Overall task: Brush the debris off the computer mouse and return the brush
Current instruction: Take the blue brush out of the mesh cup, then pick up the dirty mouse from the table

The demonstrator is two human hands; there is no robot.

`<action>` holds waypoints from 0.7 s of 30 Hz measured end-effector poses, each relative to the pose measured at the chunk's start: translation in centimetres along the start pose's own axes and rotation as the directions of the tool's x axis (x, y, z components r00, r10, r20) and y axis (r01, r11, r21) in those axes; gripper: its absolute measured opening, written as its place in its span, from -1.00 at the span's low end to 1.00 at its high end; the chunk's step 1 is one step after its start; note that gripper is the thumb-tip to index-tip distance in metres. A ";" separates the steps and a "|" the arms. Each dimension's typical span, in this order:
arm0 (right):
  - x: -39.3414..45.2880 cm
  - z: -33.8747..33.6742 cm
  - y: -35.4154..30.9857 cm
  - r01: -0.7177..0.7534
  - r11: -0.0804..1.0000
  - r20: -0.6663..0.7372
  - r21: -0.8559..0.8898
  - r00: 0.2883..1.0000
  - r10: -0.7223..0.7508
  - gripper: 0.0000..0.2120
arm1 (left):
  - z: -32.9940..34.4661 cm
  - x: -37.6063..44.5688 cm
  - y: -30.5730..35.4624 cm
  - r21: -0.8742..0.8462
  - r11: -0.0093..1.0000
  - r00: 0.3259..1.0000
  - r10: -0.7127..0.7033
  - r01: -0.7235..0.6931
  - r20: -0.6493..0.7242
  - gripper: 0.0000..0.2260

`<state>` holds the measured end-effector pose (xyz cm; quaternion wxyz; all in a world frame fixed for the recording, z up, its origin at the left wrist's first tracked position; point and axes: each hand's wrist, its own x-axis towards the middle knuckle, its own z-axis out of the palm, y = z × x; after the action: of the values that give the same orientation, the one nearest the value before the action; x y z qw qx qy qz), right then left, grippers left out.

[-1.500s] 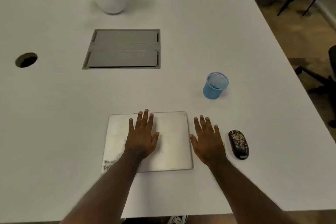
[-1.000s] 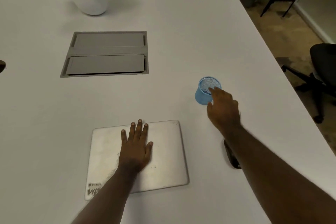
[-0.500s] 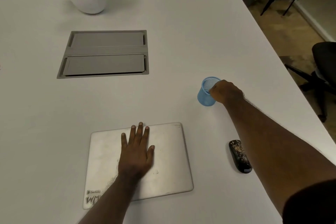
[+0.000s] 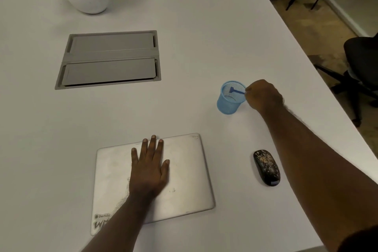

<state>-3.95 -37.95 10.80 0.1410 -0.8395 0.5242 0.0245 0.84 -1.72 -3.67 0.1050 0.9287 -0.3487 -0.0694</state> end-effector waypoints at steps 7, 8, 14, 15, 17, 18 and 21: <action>-5.3 -1.6 9.9 -0.043 0.797 0.045 0.602 0.999 0.020 -0.79 | 0.1 0.2 -0.1 -0.004 1.000 0.999 -0.017 0.017 0.029 -0.43; -6.5 -1.3 11.4 -0.120 0.744 0.108 0.657 0.992 0.065 -0.79 | 0.0 0.3 -0.1 -0.020 1.000 0.999 -0.020 0.021 0.032 -0.43; -12.3 3.5 18.7 -0.329 0.590 0.268 0.737 0.944 0.191 -0.84 | -1.5 1.0 4.2 -0.261 0.965 1.000 0.015 -0.016 -0.007 -0.43; -13.0 4.5 19.3 -0.336 0.581 0.269 0.741 0.942 0.200 -0.83 | -1.6 0.9 5.8 -0.348 0.937 0.999 0.034 -0.045 -0.037 -0.46; -14.0 6.1 19.9 -0.334 0.565 0.255 0.755 0.942 0.217 -0.81 | -1.4 0.4 9.7 -0.563 0.826 1.000 0.022 -0.027 -0.015 -0.56; -14.4 6.7 20.0 -0.328 0.551 0.241 0.768 0.944 0.226 -0.81 | -1.2 0.1 11.9 -0.678 0.734 0.998 -0.008 0.044 0.056 -0.61; -14.8 8.0 20.0 -0.287 0.524 0.189 0.802 0.954 0.233 -0.82 | -0.2 -0.8 18.1 -0.813 0.507 0.951 -0.051 0.287 0.304 -0.71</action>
<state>-27.47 -31.16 1.65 0.5247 -0.5880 0.5896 -0.1770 -11.22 -14.50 0.95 0.4935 0.7729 -0.1875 -0.3521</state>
